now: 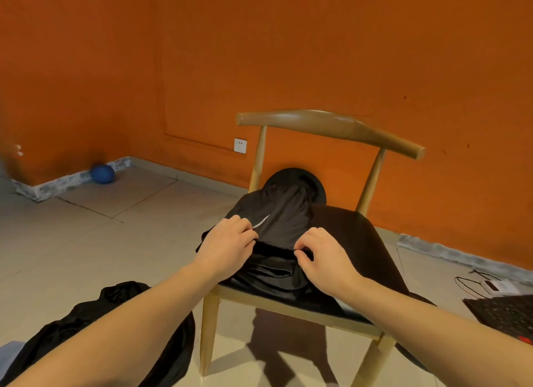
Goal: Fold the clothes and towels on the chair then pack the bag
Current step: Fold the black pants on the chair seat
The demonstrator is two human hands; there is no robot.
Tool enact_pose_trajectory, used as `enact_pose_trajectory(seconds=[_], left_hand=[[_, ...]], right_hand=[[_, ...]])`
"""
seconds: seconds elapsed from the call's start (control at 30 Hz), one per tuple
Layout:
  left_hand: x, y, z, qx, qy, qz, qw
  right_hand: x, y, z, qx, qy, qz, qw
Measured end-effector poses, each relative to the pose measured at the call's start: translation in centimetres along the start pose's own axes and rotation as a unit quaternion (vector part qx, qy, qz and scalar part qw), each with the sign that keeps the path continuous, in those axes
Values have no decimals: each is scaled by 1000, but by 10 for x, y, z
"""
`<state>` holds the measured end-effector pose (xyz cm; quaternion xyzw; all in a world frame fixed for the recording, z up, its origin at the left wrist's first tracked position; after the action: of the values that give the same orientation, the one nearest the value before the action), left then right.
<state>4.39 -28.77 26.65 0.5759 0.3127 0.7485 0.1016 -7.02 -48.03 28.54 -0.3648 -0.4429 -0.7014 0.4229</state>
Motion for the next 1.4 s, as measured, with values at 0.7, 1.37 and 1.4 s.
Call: enact_pose_trajectory(seconds=[0.7,1.37,1.4], left_hand=[[-13,-7,-79,-108,-43,254,960],[-95,83,54,358,-79,164,916],[-96,82,58,357,-75,142,920]], right_hand=[[8,-55,-54,104,-177,110,973],[-11,162,-52,-108,13,-1,994],[-22,181,-54,-125,-10,8,992]])
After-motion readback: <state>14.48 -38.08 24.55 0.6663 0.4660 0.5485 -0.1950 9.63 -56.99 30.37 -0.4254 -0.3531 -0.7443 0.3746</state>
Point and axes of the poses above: each hand's wrist, its own y-axis towards the middle knuckle, its own x-axis out of the back of the hand, z = x × y, the point moved 4 cm from there along y, towards the middle knuckle, and after that the axes turned 13 degrees about -x, right-handed, at the moved point
